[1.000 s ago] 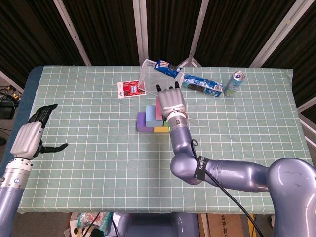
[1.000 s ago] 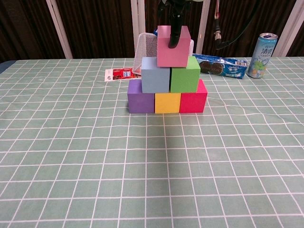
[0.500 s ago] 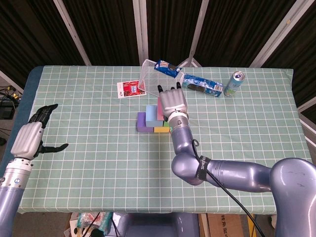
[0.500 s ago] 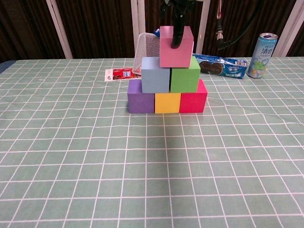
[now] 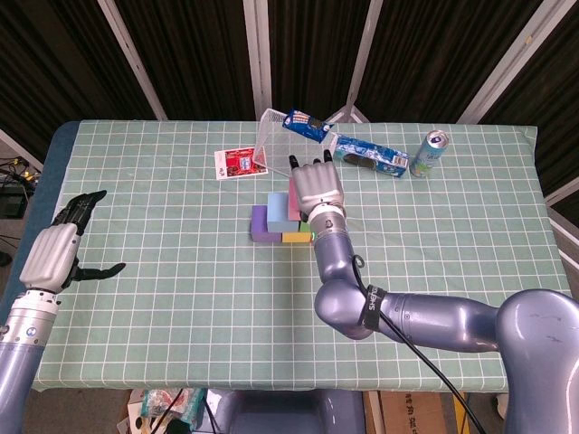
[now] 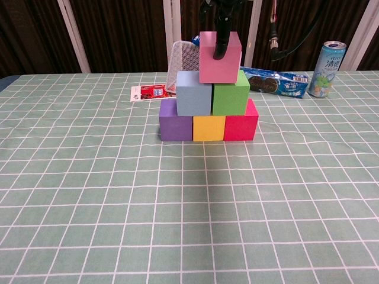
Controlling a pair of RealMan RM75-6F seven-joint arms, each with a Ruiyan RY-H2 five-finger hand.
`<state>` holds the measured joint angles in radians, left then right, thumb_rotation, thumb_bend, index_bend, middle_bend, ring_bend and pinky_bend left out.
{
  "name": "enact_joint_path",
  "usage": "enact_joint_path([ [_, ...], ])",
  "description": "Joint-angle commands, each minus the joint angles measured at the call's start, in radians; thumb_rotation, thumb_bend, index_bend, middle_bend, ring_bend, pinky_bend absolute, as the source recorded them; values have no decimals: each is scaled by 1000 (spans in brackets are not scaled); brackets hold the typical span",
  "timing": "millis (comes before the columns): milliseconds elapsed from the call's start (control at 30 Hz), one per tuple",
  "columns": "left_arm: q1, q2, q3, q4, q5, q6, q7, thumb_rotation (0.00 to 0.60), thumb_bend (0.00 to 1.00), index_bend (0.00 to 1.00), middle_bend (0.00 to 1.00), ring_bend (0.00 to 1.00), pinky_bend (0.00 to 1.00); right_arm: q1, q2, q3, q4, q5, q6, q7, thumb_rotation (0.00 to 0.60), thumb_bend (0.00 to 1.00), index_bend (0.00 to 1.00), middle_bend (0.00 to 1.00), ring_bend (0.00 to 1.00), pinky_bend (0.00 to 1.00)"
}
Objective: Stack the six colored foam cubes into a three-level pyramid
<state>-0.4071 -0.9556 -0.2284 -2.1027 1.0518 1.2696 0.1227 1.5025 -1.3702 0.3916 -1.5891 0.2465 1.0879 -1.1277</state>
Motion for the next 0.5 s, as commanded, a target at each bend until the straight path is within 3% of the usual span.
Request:
enact_joint_path([
  [33,0,0,0,0,0,0,0,600,100,0,60,2,97,-1,-1,0,0,0,0,-3,600,288,0,366,211,0],
  [500,-1,-1,0,2,-3,-1,2,600,100,0,60,2,90,-6,-9,6,4,-1,-1,-12,600,287,0,366,211,0],
])
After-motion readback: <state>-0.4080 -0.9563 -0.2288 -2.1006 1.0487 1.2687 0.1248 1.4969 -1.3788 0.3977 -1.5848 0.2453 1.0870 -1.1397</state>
